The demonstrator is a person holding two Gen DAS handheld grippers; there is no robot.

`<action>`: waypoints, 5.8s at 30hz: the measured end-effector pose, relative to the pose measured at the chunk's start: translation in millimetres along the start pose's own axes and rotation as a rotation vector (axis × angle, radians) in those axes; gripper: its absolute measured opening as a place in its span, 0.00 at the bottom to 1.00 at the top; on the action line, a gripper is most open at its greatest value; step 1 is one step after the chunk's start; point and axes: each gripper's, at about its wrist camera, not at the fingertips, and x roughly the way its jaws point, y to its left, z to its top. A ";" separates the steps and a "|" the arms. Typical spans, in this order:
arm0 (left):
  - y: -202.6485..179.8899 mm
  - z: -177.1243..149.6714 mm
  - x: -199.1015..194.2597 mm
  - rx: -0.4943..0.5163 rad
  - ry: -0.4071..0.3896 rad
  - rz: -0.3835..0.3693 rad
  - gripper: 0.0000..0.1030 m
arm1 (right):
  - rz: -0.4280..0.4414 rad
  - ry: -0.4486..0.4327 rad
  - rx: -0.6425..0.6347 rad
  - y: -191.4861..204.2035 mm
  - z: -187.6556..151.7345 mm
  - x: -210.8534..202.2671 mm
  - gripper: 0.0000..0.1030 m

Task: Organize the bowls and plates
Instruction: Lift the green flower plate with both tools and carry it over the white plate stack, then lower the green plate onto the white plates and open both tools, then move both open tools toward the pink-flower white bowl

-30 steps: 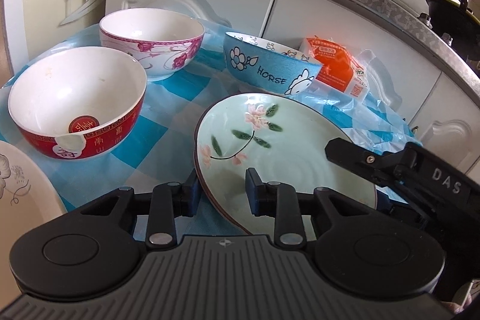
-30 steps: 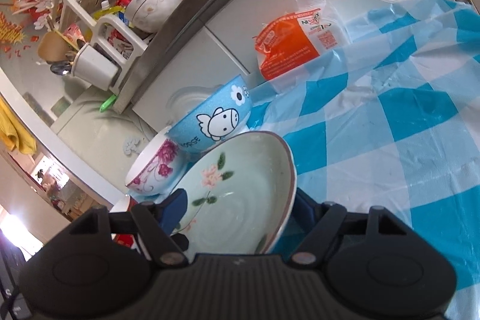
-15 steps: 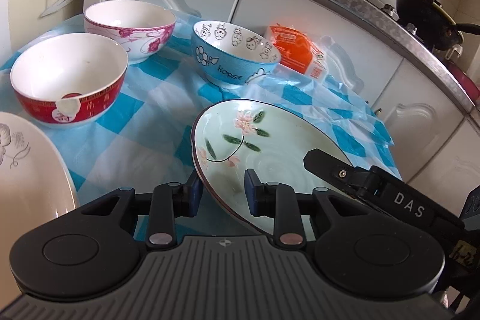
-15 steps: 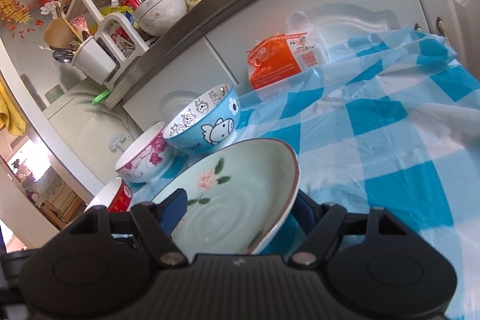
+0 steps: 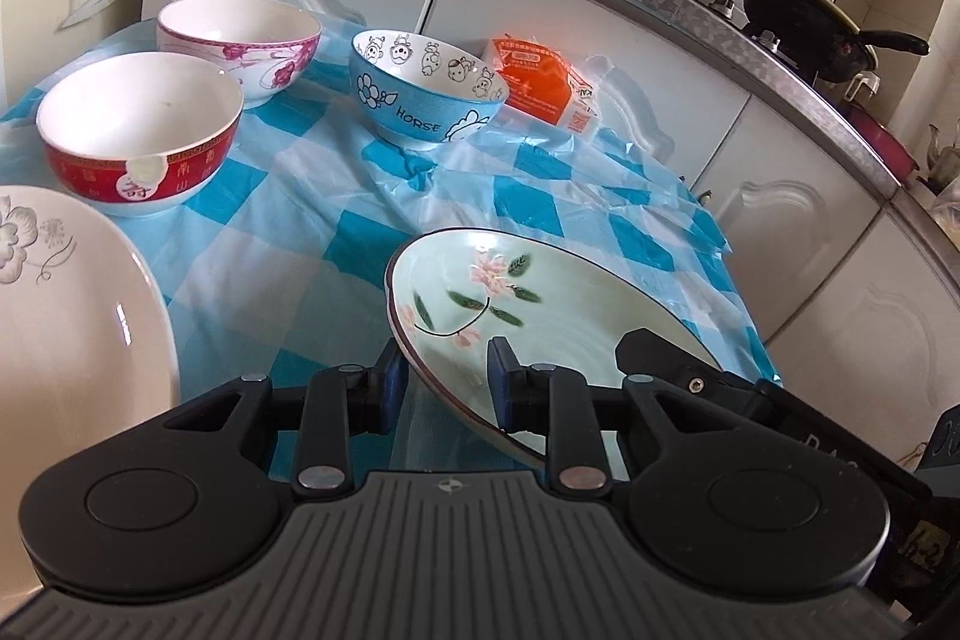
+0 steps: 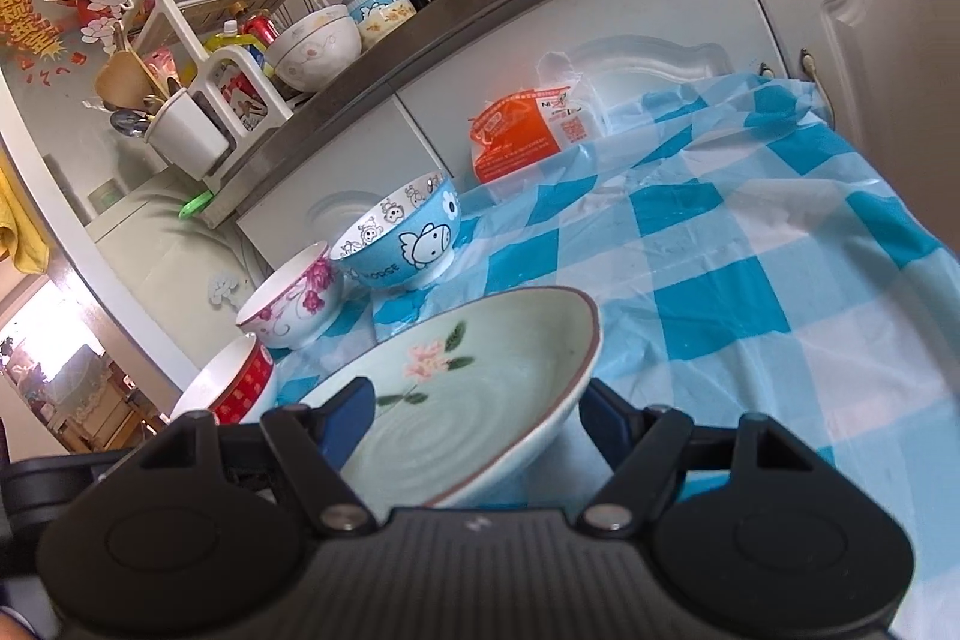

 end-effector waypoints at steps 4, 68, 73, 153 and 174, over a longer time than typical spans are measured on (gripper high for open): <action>5.5 -3.1 -10.4 0.001 -0.004 -0.021 0.27 | -0.017 0.000 -0.017 7.7 -7.6 -10.0 0.73; 165.6 -16.2 -129.9 -0.174 -0.120 0.118 0.26 | 0.076 0.156 -0.404 210.9 -96.3 20.4 0.72; 164.5 -16.1 -129.9 -0.173 -0.119 0.118 0.26 | 0.071 0.161 -0.414 211.7 -96.3 21.1 0.72; 152.8 138.2 -61.1 -0.099 -0.174 0.006 1.00 | -0.131 0.132 0.019 88.4 8.2 42.3 0.99; 182.1 180.8 55.7 -0.154 -0.011 -0.035 0.68 | 0.113 0.215 0.063 136.9 68.5 200.8 0.79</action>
